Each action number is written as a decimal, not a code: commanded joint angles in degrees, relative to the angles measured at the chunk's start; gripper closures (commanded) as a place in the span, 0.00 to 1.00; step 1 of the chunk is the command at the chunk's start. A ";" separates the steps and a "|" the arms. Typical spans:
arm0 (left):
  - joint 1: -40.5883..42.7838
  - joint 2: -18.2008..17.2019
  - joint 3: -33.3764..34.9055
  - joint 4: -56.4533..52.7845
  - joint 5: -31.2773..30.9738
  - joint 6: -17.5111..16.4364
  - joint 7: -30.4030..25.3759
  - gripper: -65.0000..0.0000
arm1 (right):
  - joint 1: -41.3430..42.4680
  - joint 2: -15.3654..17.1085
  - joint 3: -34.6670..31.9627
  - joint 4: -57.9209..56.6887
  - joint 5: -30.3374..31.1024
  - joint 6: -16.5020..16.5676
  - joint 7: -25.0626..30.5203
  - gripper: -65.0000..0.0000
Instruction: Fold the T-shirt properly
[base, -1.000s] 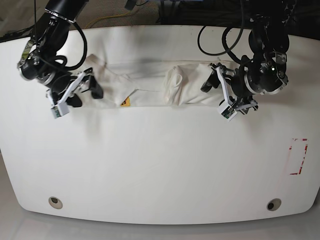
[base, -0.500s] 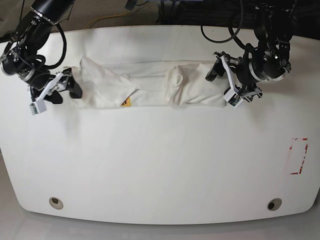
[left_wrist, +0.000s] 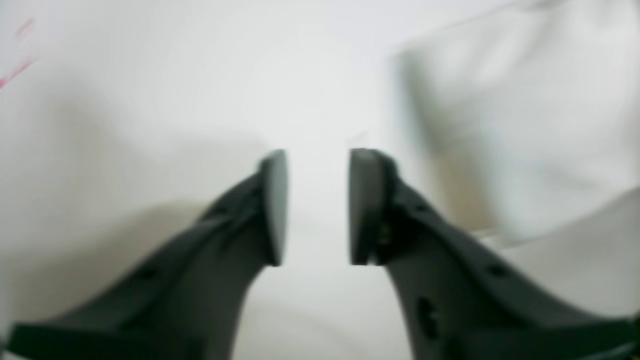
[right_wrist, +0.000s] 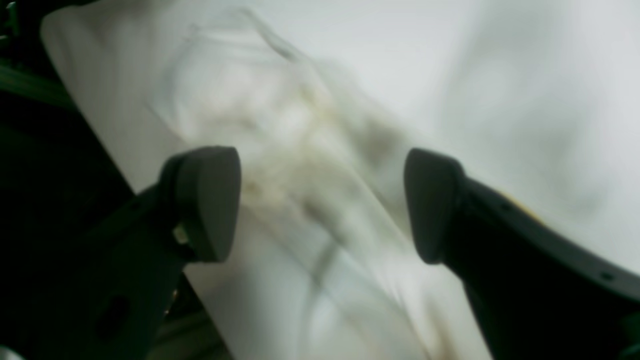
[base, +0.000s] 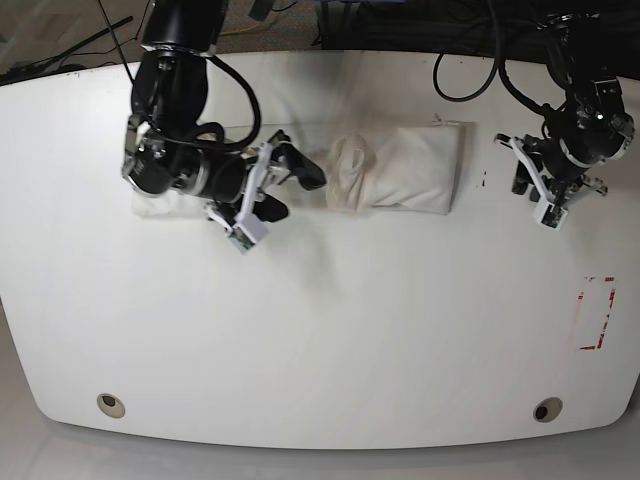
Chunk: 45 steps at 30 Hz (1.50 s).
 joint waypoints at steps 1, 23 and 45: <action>-0.48 -0.62 -1.83 0.86 0.52 -0.08 -0.92 0.79 | 3.40 -2.96 -1.74 0.00 -1.53 0.06 1.30 0.25; 3.92 -0.79 -3.41 1.13 0.52 -0.08 -0.92 0.80 | 7.97 2.40 -25.56 -13.71 -12.78 0.06 10.89 0.25; -4.87 4.57 4.15 1.30 0.26 -5.62 -0.83 0.80 | -0.91 14.71 -0.42 3.87 -5.57 0.06 10.10 0.25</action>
